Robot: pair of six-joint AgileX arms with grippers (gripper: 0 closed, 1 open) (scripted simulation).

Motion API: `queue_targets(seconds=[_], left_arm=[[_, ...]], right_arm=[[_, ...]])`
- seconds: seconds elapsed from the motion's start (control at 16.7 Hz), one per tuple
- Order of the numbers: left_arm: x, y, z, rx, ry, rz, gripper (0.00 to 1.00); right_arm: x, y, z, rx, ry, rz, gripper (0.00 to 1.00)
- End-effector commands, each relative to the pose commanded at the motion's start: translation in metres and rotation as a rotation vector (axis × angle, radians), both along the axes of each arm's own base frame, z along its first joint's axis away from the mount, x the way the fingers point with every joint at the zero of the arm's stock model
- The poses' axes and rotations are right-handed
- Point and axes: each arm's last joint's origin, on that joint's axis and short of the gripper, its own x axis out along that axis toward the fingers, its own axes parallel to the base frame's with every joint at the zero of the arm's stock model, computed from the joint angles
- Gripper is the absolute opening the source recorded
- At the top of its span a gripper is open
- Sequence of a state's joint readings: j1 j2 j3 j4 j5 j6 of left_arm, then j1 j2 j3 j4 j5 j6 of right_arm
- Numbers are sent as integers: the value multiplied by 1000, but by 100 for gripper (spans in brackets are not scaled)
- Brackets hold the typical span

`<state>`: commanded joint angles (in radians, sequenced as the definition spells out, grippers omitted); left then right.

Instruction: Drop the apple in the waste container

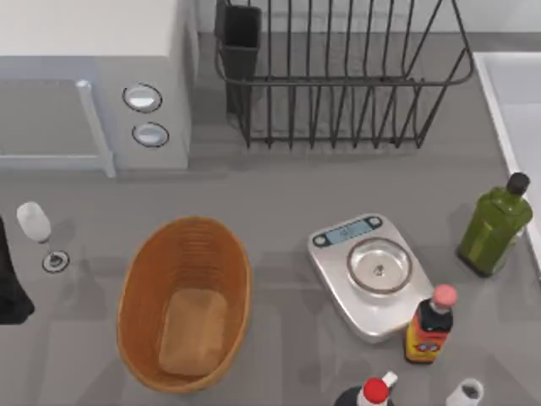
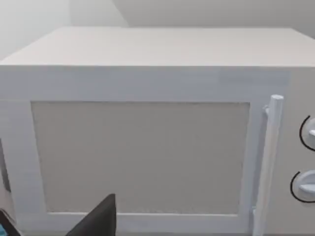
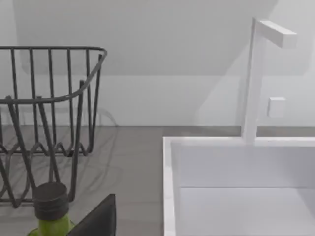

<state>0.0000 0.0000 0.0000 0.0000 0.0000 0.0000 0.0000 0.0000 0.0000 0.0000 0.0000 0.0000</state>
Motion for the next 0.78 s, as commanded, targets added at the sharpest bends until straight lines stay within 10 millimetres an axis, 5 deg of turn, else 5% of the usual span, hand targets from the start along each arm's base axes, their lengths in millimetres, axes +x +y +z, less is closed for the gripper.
queue_targets(seconds=[0.24,0.48,0.78], left_arm=[[0,1,5,18,23,3,100],[7,5,31,112,174,16,100],[46,22,67,252,542,-7,100]], right_arm=[[0,0,0,0,0,0,100],[0,0,0,0,0,0,100],[0,0,0,0,0,0,100]])
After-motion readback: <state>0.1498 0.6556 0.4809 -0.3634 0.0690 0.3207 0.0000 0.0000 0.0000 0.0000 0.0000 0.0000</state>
